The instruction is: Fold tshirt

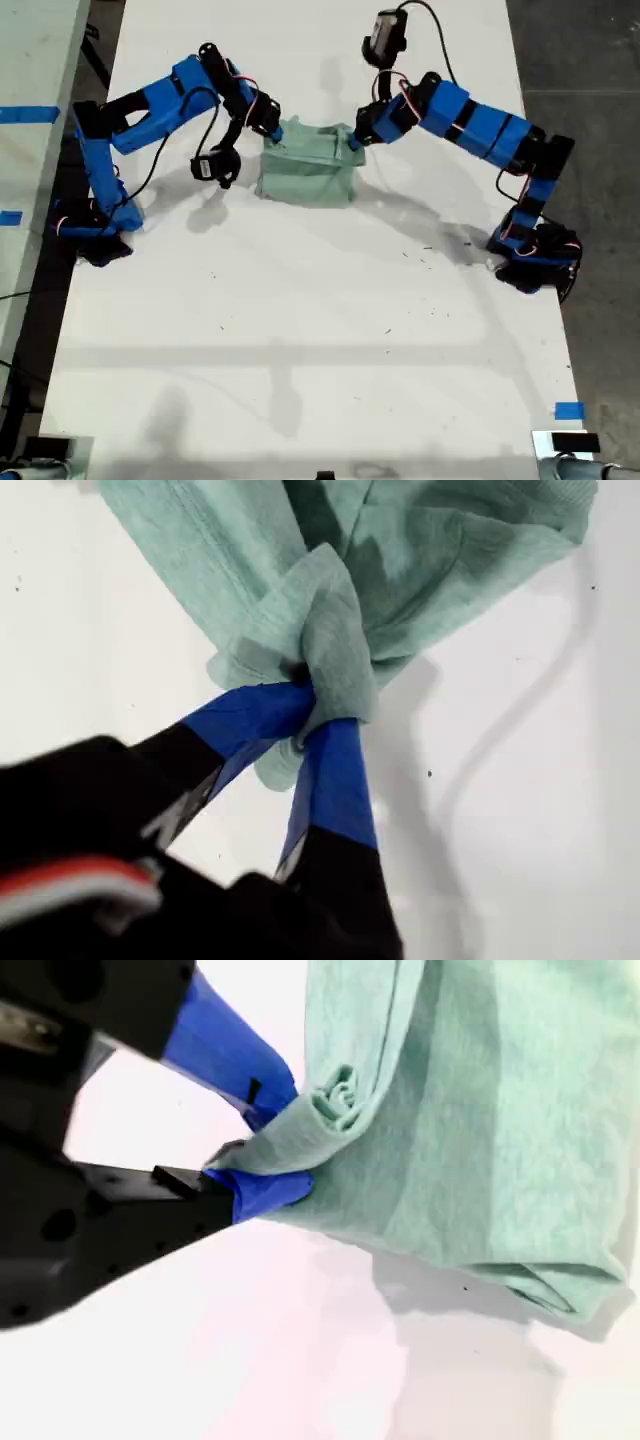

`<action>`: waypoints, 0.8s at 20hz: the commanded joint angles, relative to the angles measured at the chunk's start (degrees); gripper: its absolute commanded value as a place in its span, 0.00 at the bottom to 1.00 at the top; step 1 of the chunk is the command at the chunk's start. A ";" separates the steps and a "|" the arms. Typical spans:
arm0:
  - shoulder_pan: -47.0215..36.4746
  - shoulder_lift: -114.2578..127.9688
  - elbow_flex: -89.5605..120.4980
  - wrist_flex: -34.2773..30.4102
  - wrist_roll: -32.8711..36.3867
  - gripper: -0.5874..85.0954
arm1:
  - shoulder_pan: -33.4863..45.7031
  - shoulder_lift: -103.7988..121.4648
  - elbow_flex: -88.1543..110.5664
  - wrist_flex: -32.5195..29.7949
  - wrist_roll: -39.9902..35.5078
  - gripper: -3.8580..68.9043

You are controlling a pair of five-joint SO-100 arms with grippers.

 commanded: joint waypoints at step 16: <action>-6.24 18.02 9.32 8.09 -5.45 0.33 | 9.05 23.12 22.85 -3.25 3.08 0.53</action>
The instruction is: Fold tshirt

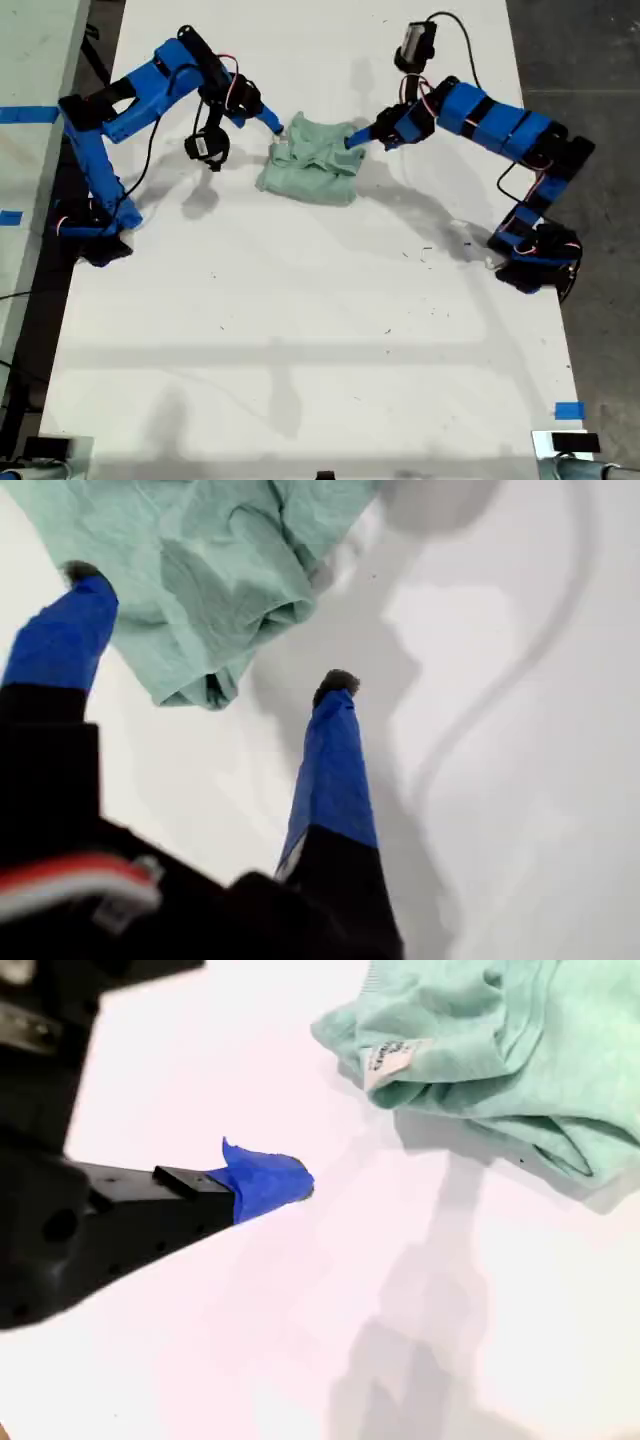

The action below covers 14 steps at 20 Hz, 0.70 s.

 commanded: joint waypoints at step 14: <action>26.10 89.56 100.20 -23.12 -43.95 0.03 | -23.29 92.90 74.00 -1.05 43.59 0.05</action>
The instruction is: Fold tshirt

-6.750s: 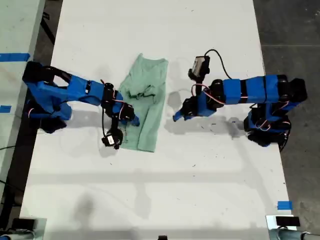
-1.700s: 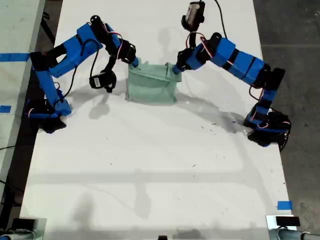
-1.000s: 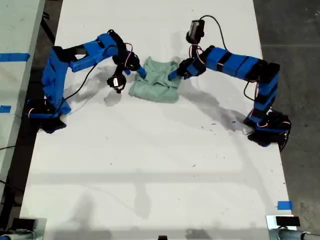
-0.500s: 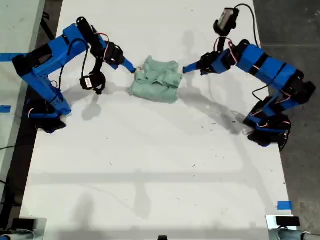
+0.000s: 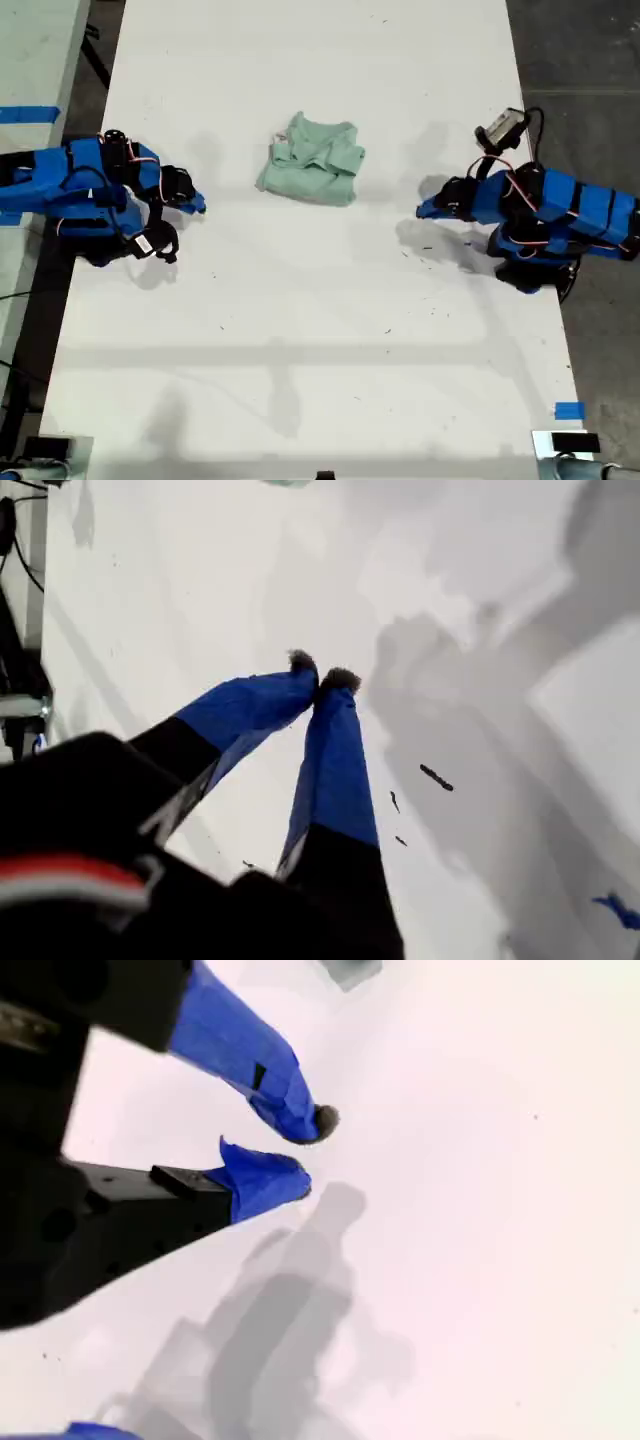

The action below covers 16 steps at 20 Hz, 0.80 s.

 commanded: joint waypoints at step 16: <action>17.84 35.60 16.79 17.49 -1.93 0.08 | -0.44 20.57 10.46 7.38 -22.68 0.07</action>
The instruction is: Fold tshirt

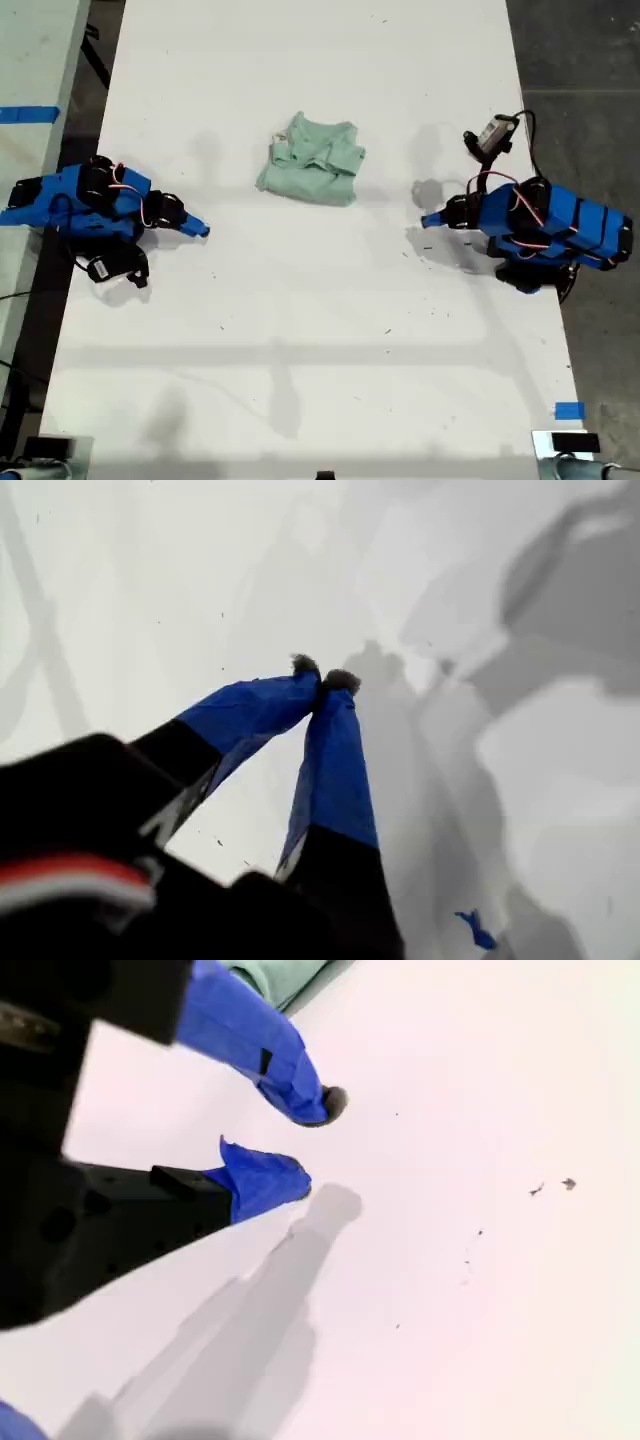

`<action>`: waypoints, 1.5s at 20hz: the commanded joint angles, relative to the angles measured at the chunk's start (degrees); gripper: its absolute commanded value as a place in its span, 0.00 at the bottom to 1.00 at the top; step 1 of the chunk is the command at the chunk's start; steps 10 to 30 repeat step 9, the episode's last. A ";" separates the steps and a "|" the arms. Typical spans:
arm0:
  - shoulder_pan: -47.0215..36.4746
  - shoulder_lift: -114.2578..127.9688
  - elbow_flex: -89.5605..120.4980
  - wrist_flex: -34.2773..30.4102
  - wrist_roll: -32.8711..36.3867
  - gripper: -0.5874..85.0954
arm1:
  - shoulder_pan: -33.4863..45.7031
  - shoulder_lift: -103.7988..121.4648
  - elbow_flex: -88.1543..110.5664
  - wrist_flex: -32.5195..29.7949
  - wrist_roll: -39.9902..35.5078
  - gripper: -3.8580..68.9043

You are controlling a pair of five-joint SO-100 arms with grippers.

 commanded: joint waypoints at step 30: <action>3.25 0.00 -0.18 4.31 0.79 0.08 | 0.26 0.35 -0.62 0.09 -1.32 0.07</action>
